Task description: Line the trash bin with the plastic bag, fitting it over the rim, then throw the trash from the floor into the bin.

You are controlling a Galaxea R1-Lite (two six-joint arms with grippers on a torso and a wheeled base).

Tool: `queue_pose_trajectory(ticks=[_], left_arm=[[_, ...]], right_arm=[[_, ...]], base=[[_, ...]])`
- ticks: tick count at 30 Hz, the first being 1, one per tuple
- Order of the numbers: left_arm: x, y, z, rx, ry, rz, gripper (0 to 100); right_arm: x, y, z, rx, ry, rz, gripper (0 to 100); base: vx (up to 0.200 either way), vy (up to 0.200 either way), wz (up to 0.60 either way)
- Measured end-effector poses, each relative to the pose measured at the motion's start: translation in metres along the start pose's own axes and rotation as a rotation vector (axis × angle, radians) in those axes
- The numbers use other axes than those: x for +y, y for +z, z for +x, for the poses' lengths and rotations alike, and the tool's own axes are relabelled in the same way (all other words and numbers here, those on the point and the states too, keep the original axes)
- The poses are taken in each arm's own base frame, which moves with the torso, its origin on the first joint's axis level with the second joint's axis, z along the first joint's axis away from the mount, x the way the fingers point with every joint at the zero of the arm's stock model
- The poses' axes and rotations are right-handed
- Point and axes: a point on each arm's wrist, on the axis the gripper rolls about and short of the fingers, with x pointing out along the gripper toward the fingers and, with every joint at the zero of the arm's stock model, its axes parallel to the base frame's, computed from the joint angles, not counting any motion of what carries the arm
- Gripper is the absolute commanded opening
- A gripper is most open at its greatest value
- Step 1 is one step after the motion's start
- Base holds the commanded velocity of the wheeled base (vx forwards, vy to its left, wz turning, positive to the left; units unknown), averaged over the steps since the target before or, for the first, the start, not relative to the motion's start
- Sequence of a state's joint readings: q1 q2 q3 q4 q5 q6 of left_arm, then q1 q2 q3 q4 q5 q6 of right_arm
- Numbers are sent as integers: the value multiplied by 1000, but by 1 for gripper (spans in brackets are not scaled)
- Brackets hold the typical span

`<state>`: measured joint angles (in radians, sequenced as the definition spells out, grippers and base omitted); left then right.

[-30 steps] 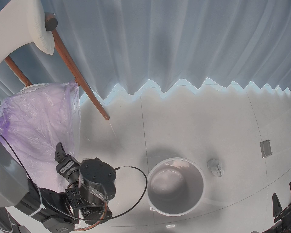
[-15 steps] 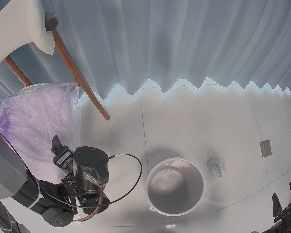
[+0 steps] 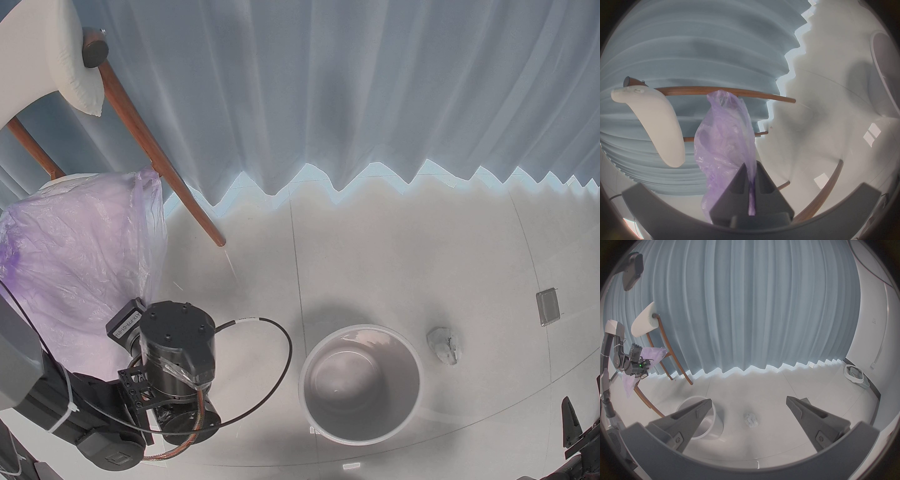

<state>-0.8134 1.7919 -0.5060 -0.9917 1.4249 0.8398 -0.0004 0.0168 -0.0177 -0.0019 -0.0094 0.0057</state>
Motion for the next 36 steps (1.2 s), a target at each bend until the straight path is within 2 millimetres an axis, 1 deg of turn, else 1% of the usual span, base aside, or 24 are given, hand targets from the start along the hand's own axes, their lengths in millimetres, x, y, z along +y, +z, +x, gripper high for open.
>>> queue_pose_trajectory(ticks=[8, 11, 20, 26, 31, 33, 36], left_arm=[[12, -2, -8, -201, -159, -48, 0], [22, -7, -11, -252, -192, -75, 0], [61, -16, -15, -352, -222, -219, 0], [78, -20, -23, -455, -276, -269, 0], [85, -22, -34, -502, -327, -373, 0], [86, -21, -40, -528, -370, -438, 0], [84, -19, -46, -588, -450, -490, 0]], right_arm=[[0, 0, 0, 0, 0, 0, 100], [0, 0, 0, 0, 0, 0, 100], [0, 0, 0, 0, 0, 0, 100], [0, 0, 0, 0, 0, 0, 100], [0, 0, 0, 0, 0, 0, 100], [0, 0, 0, 0, 0, 0, 100], [0, 0, 0, 0, 1, 0, 100]], base=[[0, 0, 0], [0, 0, 0], [0, 0, 0], [0, 0, 0], [0, 0, 0], [0, 0, 0], [0, 0, 0]])
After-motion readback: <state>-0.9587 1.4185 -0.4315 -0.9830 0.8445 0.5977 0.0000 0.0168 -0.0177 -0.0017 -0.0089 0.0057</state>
